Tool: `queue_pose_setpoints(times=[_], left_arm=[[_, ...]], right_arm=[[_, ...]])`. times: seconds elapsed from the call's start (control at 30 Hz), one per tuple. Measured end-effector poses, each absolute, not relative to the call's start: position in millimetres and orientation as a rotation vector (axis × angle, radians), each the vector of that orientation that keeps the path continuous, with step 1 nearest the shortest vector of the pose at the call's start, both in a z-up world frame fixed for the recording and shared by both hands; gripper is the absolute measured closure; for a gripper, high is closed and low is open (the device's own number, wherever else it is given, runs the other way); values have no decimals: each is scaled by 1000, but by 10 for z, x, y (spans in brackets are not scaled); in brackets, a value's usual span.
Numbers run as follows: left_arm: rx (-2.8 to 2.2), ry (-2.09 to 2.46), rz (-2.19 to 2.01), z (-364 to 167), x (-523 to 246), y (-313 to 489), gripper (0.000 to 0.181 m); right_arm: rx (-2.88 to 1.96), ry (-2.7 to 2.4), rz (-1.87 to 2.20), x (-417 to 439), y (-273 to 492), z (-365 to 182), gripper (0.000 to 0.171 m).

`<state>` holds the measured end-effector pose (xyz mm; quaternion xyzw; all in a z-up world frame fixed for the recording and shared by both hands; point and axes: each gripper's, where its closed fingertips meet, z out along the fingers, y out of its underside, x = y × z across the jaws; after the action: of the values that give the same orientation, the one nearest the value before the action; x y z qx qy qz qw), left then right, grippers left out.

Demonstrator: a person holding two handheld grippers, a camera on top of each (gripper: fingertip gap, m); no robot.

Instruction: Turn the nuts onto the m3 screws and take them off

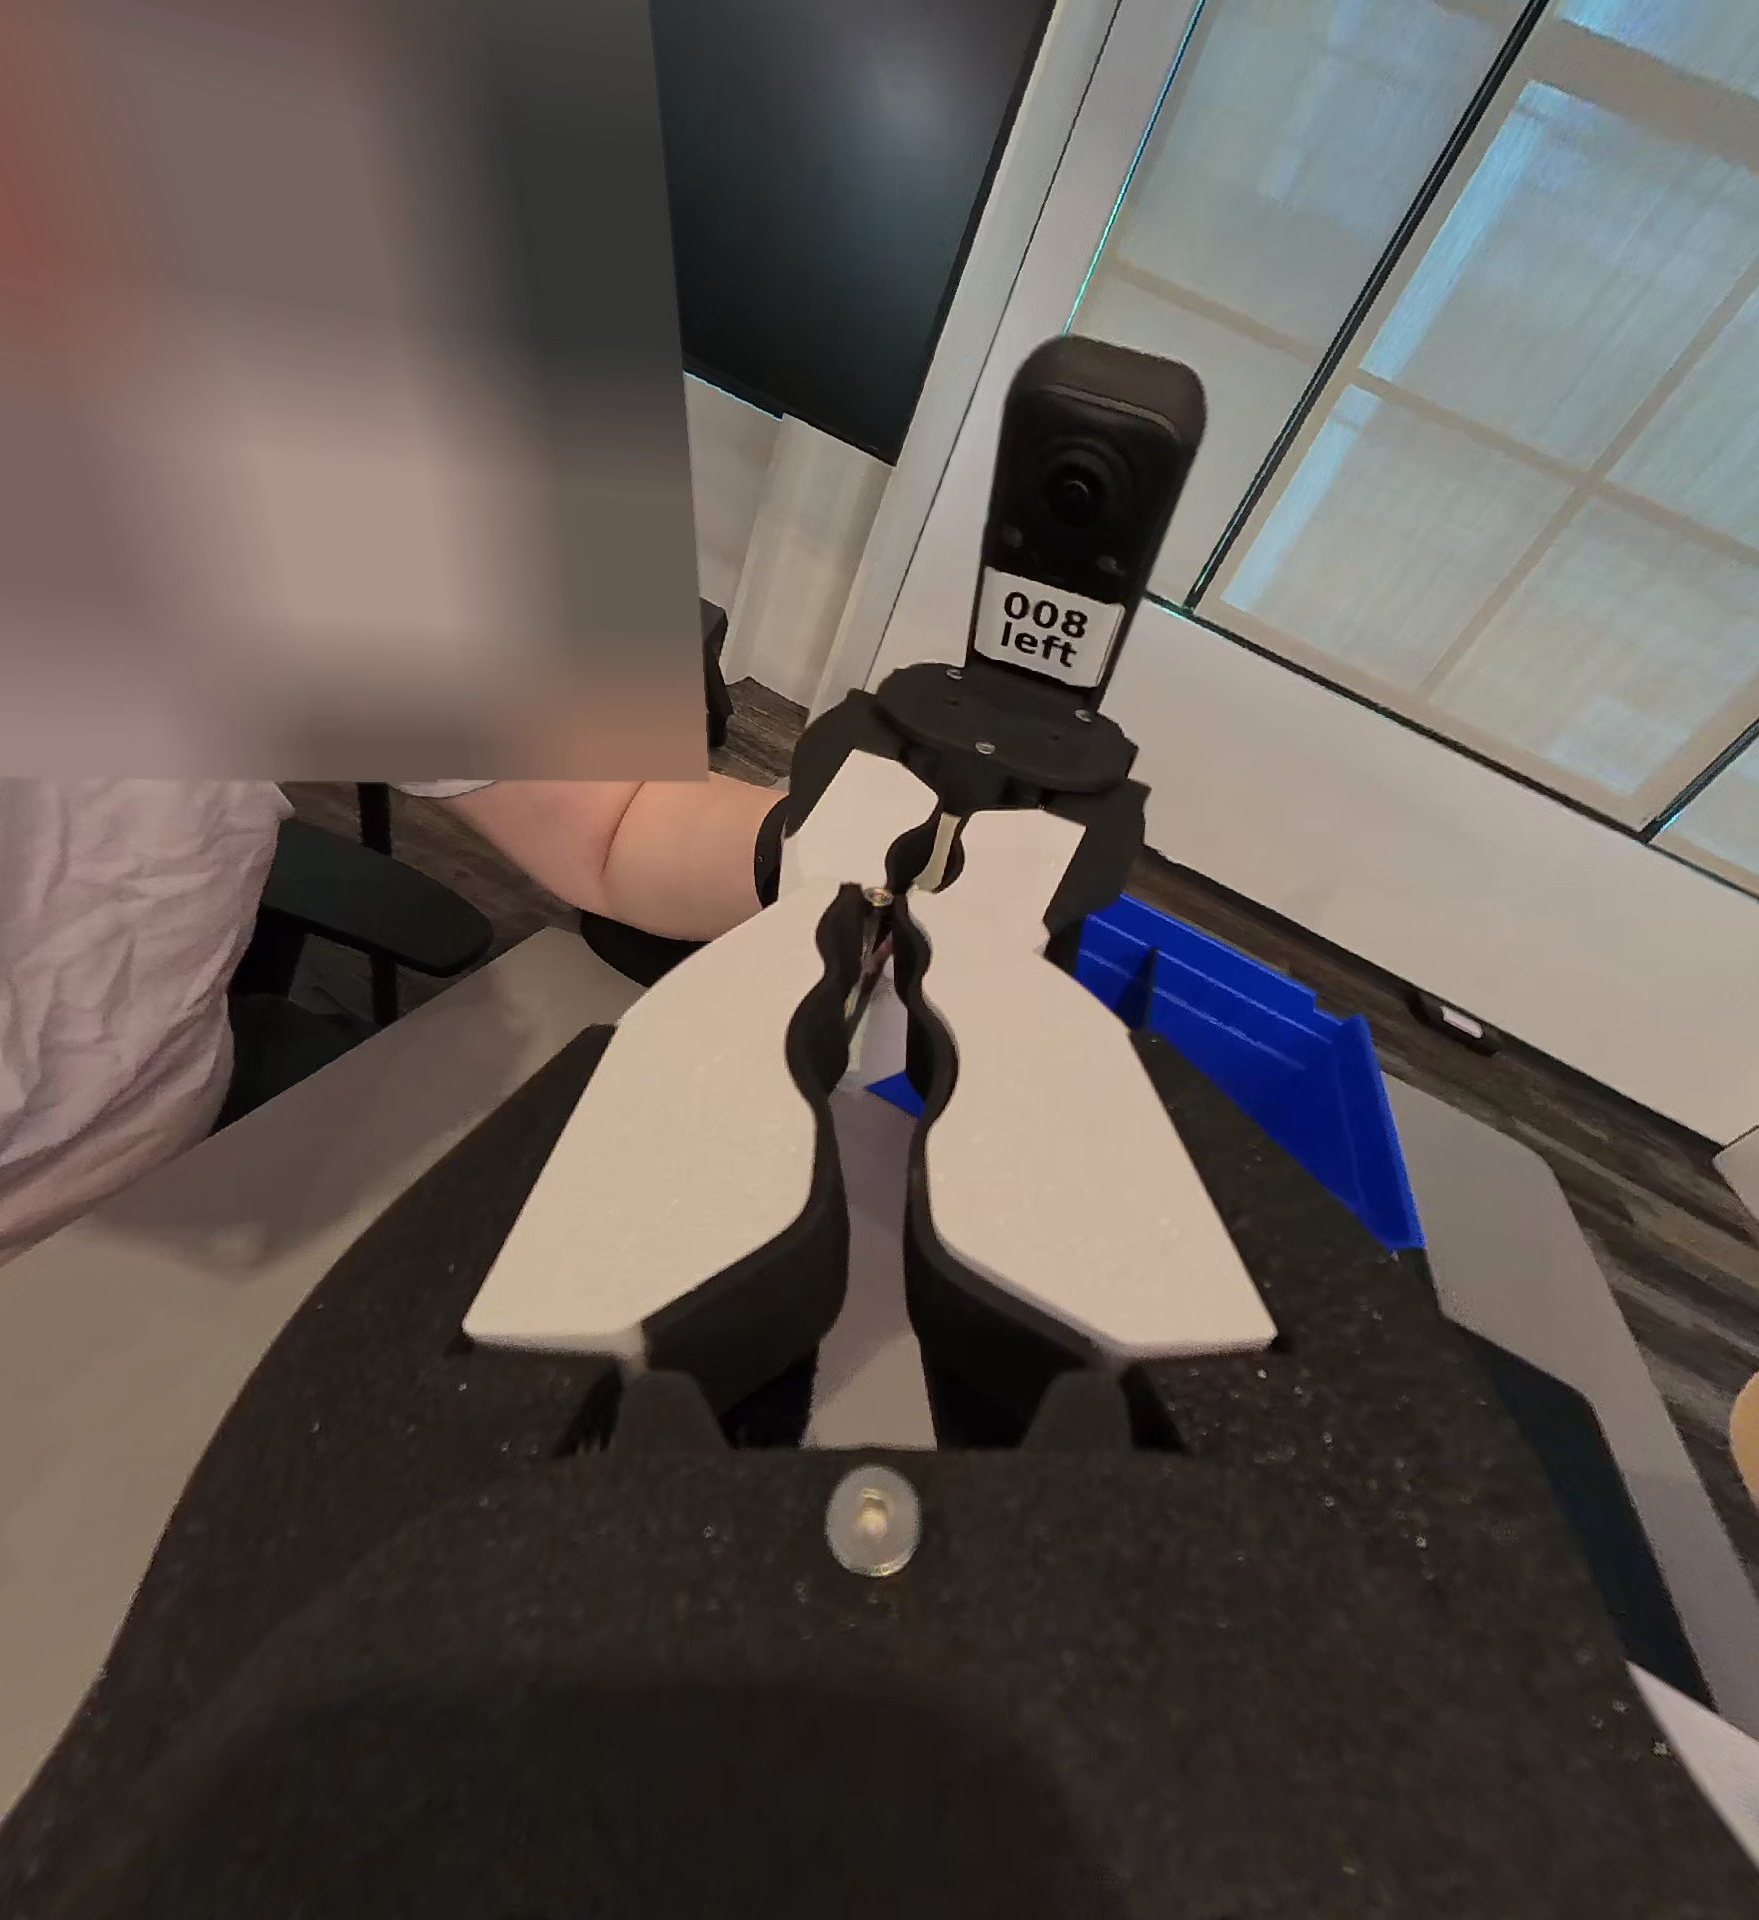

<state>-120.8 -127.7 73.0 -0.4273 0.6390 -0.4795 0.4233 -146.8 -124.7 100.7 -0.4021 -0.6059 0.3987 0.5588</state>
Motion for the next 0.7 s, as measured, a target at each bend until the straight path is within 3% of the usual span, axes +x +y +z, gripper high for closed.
queue_pose_setpoints(times=[0.7], left_arm=[[-1301,1362,-710,674,-1306,-544,179]], right_arm=[[-1297,-1122,675,-1514,-582,950,166]])
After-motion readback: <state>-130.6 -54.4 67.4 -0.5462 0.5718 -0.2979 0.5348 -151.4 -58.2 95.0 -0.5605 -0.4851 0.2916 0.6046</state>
